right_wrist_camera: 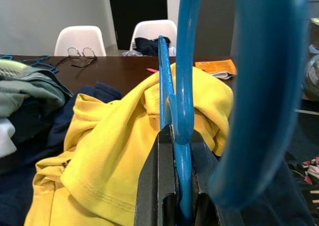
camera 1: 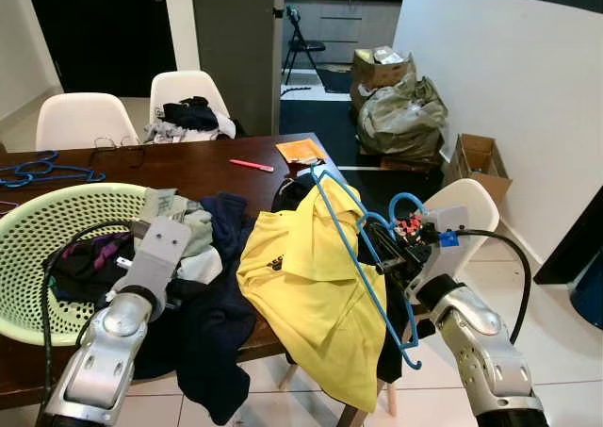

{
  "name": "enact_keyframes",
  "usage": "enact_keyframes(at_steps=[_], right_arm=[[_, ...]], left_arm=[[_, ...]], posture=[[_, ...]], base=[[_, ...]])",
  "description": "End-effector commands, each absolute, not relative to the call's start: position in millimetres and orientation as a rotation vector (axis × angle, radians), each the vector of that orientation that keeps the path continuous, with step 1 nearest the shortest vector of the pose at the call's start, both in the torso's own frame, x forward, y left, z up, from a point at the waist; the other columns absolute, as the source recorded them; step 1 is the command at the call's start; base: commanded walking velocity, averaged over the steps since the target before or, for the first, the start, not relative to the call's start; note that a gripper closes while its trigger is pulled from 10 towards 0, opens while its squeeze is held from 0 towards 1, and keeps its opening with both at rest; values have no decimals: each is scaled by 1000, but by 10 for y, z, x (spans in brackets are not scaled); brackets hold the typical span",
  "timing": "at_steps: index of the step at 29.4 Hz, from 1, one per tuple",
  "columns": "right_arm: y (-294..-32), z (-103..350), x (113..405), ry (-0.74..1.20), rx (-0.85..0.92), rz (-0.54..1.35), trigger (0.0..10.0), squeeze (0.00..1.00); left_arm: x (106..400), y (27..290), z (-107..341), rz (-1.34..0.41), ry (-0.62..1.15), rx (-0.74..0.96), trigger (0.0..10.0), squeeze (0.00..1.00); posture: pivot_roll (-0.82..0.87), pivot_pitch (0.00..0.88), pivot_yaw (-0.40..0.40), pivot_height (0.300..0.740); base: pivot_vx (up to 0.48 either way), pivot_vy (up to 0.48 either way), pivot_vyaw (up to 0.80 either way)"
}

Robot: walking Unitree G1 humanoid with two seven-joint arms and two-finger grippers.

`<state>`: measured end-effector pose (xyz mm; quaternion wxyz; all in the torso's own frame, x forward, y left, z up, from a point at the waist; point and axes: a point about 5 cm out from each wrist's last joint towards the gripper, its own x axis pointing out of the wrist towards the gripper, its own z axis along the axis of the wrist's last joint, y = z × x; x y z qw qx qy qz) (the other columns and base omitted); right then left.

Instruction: Hang hanger

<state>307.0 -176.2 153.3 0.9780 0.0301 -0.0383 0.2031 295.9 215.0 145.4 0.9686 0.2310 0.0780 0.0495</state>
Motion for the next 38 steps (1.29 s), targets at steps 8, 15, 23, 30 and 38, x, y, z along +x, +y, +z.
enact_keyframes(at_steps=[8,15,23,30,38], right_arm=[[-1778,1533,3069,-80,61,406,10000,0],[-1780,1528,3058,-79,60,407,10000,0],[-1785,1534,3053,-78,59,408,10000,0],[-1814,1537,3066,-76,58,407,10000,0],[-1788,1537,3062,-74,60,414,10000,0]], left_arm=[[2892,2108,1441,144,129,459,10000,0],[2805,2022,1393,173,96,388,10000,0],[2725,2000,1382,192,16,319,10000,0],[2633,2030,1349,215,5,313,10000,0],[2637,2160,1334,260,-1,321,10000,0]], posture=[[-15,0,-52,740],[-18,0,-54,740],[-18,0,-55,740],[-16,0,-59,740],[-14,0,-67,740]], base=[[0,0,0],[0,0,0],[0,0,0],[0,0,0],[0,0,0]])
